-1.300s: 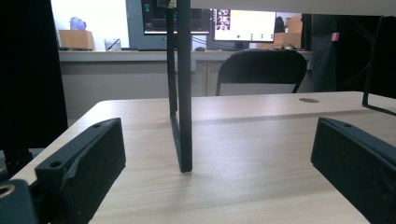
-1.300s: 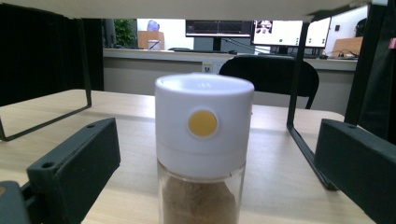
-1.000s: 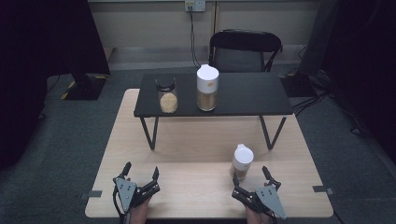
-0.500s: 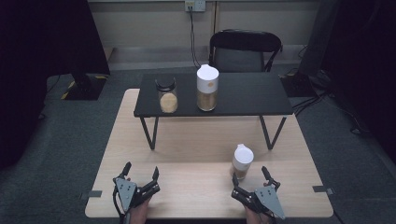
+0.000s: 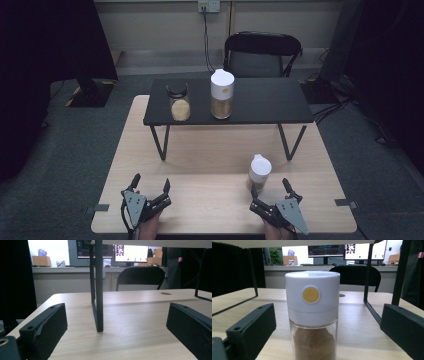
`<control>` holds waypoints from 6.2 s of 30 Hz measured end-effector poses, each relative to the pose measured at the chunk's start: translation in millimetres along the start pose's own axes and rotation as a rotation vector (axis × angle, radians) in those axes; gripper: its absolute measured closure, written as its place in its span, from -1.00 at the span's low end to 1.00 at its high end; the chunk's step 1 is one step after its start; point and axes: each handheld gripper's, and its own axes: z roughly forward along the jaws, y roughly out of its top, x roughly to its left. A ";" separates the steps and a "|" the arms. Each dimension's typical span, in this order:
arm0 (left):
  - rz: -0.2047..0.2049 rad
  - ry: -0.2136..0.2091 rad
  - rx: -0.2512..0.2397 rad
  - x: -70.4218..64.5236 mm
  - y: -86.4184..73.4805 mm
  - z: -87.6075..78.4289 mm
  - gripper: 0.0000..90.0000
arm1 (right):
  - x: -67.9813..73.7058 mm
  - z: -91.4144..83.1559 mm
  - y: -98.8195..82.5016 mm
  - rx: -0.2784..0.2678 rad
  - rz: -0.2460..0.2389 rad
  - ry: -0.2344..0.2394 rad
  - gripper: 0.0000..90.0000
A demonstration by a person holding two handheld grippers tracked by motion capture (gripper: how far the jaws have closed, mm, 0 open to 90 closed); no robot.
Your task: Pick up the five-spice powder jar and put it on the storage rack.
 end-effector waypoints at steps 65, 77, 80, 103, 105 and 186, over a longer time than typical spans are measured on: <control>0.001 0.006 0.000 -0.2 0.0 0.0 -0.93 | 9.4 31.0 34.3 0.035 -0.014 0.081 -0.69; 0.001 0.007 0.002 -0.4 0.1 0.2 -0.93 | 5.7 33.6 19.6 0.081 -0.007 0.094 -0.56; 0.001 0.007 0.002 -0.4 0.1 0.2 -0.93 | 4.0 34.5 16.3 0.091 0.007 0.099 -0.53; 0.001 0.008 0.001 -0.3 0.1 0.0 -0.93 | 1.3 35.7 8.7 0.128 0.010 0.103 -0.35; 0.001 0.008 0.001 -0.4 0.0 0.1 -0.93 | 2.0 35.6 9.1 0.128 0.004 0.097 -0.35; 0.000 0.008 -0.001 -0.3 0.0 0.0 -0.93 | 16.5 35.6 62.4 0.062 -0.069 0.077 -0.34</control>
